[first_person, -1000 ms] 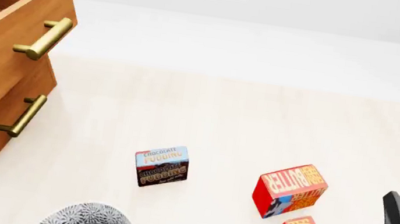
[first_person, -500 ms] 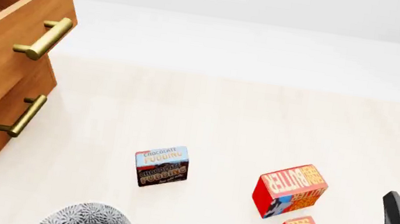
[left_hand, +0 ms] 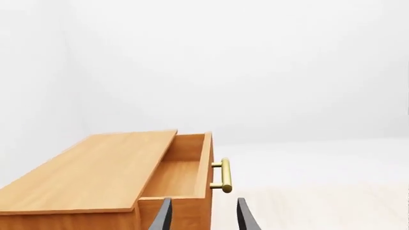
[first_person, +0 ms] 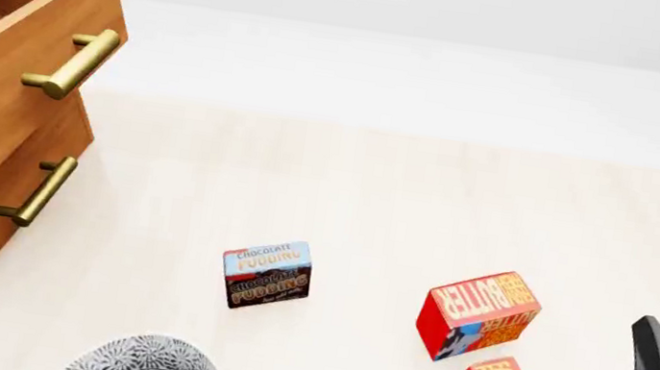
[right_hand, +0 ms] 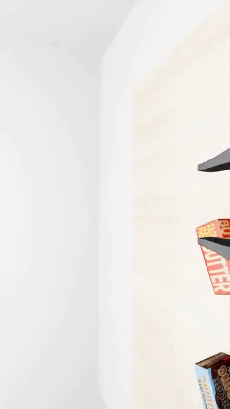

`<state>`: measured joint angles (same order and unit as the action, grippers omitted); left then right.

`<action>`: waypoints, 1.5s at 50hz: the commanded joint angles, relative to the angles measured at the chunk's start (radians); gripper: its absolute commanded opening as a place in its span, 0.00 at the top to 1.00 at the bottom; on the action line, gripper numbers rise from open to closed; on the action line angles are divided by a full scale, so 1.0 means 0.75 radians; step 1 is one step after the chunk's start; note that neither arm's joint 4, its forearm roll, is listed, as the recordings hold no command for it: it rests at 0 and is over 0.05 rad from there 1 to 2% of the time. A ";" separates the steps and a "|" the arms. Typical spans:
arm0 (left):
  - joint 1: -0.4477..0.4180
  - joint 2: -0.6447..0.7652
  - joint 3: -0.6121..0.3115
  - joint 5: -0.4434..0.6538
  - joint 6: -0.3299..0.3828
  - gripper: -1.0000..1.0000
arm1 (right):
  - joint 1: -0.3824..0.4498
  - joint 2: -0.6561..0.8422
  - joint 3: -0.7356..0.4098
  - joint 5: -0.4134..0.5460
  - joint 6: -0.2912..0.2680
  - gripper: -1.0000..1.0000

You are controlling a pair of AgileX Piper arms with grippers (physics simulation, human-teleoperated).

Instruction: Put the chocolate pudding in the top drawer of the cabinet and close it.

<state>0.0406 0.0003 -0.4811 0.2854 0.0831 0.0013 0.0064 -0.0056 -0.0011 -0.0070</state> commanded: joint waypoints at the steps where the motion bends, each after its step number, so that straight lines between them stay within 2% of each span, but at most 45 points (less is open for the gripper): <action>1: -0.007 0.001 -0.092 0.058 0.011 0.00 | 0.000 0.000 0.000 0.000 0.000 0.00; 12: -0.012 0.024 -0.145 0.086 -0.014 0.00 | 0.000 0.000 0.000 0.000 0.000 0.00; 13: -0.015 0.033 -0.156 0.088 -0.036 0.00 | 0.000 0.000 0.000 0.000 0.000 0.00; 14: 0.007 0.068 -0.170 0.090 -0.097 0.00 | 0.000 0.000 0.000 0.000 0.000 0.00; 18: -0.012 0.096 -0.200 0.089 -0.061 0.00 | 0.000 0.000 0.000 0.000 0.000 0.00; 20: -0.023 0.130 -0.225 0.092 -0.084 0.00 | 0.000 0.000 0.000 0.000 0.000 0.00; 23: -0.027 0.149 -0.262 0.100 -0.058 0.00 | 0.000 0.000 0.000 0.000 0.000 0.00; 37: -0.054 0.252 -0.388 0.124 -0.050 0.00 | 0.000 0.000 0.000 0.000 0.000 0.00; 54: -0.065 0.352 -0.579 0.219 0.005 0.00 | 0.000 0.000 0.000 0.000 0.000 0.00; 56: -0.069 0.384 -0.609 0.234 -0.011 0.00 | 0.000 0.000 0.000 0.000 0.000 0.00; 68: -0.077 0.499 -0.705 0.294 0.059 0.00 | 0.000 0.000 0.000 0.000 0.000 0.00; 70: -0.081 0.527 -0.725 0.316 0.037 0.00 | 0.000 0.000 0.000 0.000 0.000 0.00; 74: -0.089 0.546 -0.747 0.323 0.055 0.00 | 0.000 0.000 0.000 0.000 0.000 0.00; 75: -0.085 0.579 -0.778 0.340 0.020 0.00 | 0.000 0.000 0.000 0.000 0.000 0.00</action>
<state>-0.0190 0.3602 -0.9928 0.4983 0.1061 0.0013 0.0063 -0.0056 -0.0010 -0.0070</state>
